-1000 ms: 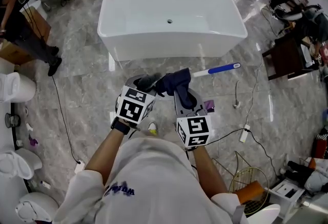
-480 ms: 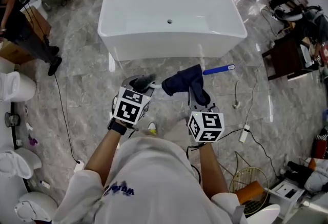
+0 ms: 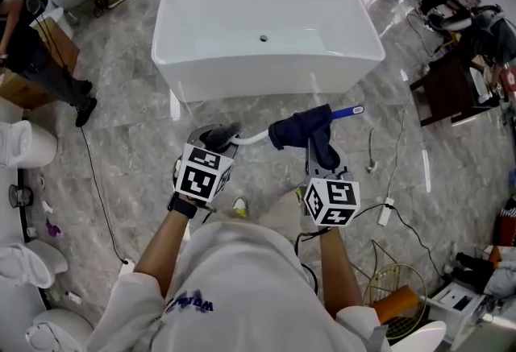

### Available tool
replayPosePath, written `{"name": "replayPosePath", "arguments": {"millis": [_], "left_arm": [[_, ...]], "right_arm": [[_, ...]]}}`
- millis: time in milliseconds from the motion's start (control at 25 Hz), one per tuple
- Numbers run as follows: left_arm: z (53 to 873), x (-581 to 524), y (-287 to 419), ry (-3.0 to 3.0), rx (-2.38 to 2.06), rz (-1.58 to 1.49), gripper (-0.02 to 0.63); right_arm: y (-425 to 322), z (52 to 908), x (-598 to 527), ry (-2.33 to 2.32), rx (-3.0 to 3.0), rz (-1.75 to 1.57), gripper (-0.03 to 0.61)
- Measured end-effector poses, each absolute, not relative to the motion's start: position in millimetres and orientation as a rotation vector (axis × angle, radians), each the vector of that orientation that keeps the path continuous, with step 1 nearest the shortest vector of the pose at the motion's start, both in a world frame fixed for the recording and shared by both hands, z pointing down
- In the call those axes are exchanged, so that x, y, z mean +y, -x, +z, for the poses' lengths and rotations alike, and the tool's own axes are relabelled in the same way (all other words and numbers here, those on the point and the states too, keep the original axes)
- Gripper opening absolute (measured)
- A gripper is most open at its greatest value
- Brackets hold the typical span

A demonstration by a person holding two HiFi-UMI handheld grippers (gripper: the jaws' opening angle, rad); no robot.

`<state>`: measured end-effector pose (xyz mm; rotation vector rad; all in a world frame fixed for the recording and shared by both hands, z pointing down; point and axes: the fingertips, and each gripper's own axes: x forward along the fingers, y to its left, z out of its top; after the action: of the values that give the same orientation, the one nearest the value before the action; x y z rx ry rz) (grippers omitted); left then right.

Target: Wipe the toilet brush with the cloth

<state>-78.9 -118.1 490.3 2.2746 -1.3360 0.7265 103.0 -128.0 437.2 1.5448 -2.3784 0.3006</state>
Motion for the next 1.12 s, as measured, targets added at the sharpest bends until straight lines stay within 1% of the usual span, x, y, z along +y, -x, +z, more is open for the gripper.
{"name": "replayPosePath", "arguments": {"millis": [160,480,600,720,1120], "left_arm": [[486,-121,72,-2.291,-1.337,0.749,0.178],[478,-129,66,-2.332,-1.335,0.760,0.178],[481,-128,69,-2.337,-1.339,0.792,0.178],[484,-124,76,-2.317,-1.340,0.797,0.178],[482,-126,85,-2.330,-1.366,0.783,0.178]], "right_arm": [[-86,445,-117,-1.464,-2.401,0.309,0.044],[-9,457,-81,-1.198,-2.497,0.273,0.044],[4,462,-72,-1.156,-2.507,0.277,0.043],[-6,464,-79,-1.189,-2.488,0.287,0.043],[-76,450,-120,-1.410,-2.409,0.294,0.044]]}}
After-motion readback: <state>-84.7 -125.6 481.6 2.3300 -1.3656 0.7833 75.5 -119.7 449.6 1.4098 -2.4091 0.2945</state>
